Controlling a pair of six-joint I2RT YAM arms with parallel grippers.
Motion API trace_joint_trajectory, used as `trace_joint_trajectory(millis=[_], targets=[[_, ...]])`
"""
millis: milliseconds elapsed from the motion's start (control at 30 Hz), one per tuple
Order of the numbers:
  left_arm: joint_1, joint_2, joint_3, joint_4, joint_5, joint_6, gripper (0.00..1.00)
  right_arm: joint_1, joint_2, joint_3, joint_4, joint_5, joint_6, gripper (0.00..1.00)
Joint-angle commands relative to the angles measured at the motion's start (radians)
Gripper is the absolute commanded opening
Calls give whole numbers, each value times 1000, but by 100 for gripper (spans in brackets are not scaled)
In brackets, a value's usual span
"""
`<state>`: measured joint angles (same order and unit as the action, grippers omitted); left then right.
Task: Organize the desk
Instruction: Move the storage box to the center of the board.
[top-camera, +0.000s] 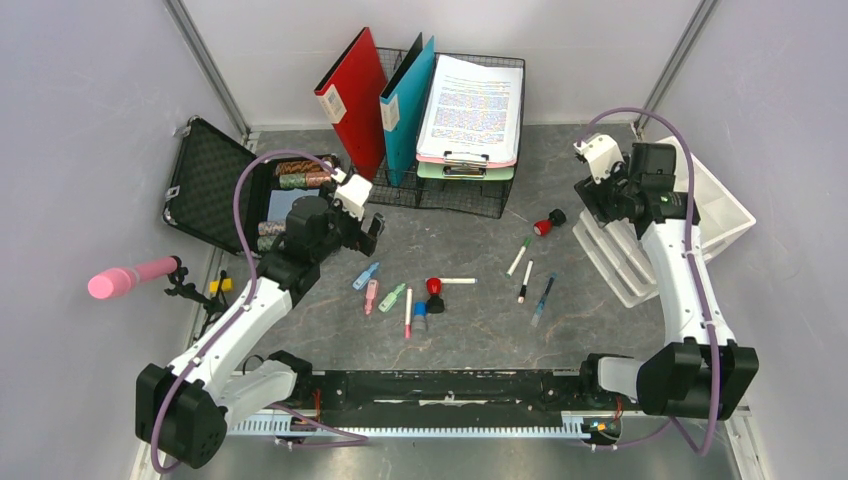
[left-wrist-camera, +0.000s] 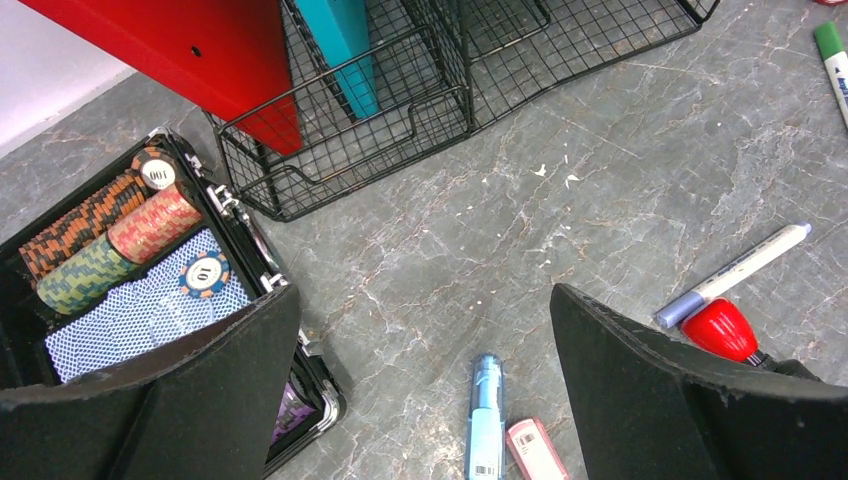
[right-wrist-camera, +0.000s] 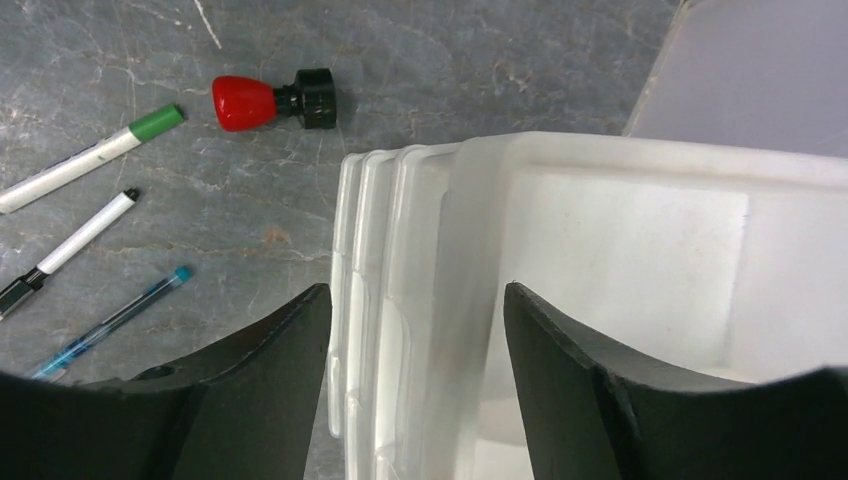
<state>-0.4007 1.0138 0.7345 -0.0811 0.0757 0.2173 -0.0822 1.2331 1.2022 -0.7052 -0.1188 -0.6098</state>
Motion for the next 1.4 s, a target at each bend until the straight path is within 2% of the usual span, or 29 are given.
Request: trace_joint_trajectory(millis=[0, 167, 367, 567, 867, 1167, 1367], targets=[[3, -24, -6, 5, 27, -38, 100, -9, 11, 38, -24, -13, -13, 68], [2, -17, -1, 6, 40, -36, 100, -10, -1, 37, -55, -53, 18, 57], [2, -5, 6, -8, 47, -20, 100, -10, 6, 73, -98, -95, 66, 32], [2, -3, 28, -32, 47, -9, 100, -8, -3, 117, -130, -174, 133, 17], [3, 31, 74, -44, 62, -23, 100, 5, -5, 131, -173, -306, 201, 9], [3, 71, 114, -52, 81, -63, 100, 16, 10, 186, -175, -358, 256, 6], [2, 105, 140, -62, 106, -78, 100, 77, 3, 134, -116, -369, 299, 7]])
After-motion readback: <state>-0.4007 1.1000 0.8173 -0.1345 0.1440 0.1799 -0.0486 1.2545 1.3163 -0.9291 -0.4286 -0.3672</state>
